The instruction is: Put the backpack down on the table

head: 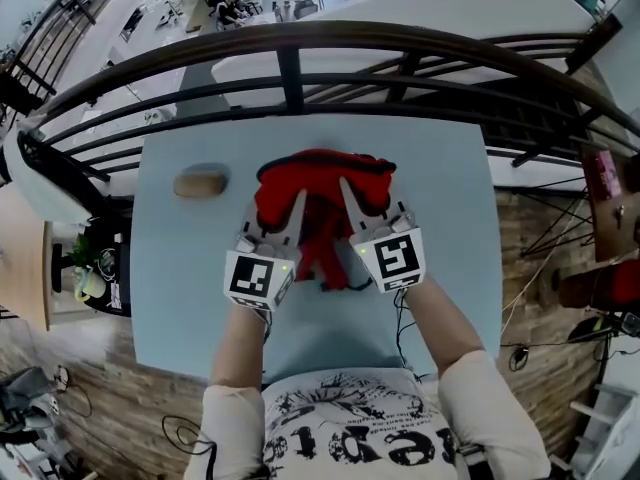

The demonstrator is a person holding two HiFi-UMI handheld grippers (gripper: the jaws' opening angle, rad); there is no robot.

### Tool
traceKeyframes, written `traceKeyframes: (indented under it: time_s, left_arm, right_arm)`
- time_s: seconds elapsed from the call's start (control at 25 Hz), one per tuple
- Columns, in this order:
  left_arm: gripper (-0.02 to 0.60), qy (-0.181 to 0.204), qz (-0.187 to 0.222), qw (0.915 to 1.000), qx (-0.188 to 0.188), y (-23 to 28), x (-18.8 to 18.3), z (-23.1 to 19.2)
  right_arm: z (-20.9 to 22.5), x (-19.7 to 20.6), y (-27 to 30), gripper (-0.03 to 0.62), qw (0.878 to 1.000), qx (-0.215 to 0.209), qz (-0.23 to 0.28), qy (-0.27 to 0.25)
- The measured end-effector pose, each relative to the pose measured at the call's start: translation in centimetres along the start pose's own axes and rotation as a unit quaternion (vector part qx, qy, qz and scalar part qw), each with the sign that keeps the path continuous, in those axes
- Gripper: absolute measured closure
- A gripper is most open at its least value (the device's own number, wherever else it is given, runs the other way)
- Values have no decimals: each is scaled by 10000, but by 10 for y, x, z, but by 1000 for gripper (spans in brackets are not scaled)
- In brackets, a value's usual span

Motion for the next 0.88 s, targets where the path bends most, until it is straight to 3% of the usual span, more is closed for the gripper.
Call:
traceKeyframes:
  time_s: [0.88]
  left_arm:
    - [549, -511, -393, 9976, 267, -79, 71, 73]
  right_arm:
    - [-53, 66, -102, 549, 9970, 93, -652, 415]
Point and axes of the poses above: the fingertips, and each gripper's own axes: y forward along the fingers, z to its right, x out of its underside, the point moved 3 cm from there along -y, backward along the fingers, and after that the axes turned 11 degrees about x, right-handed, at the moved point
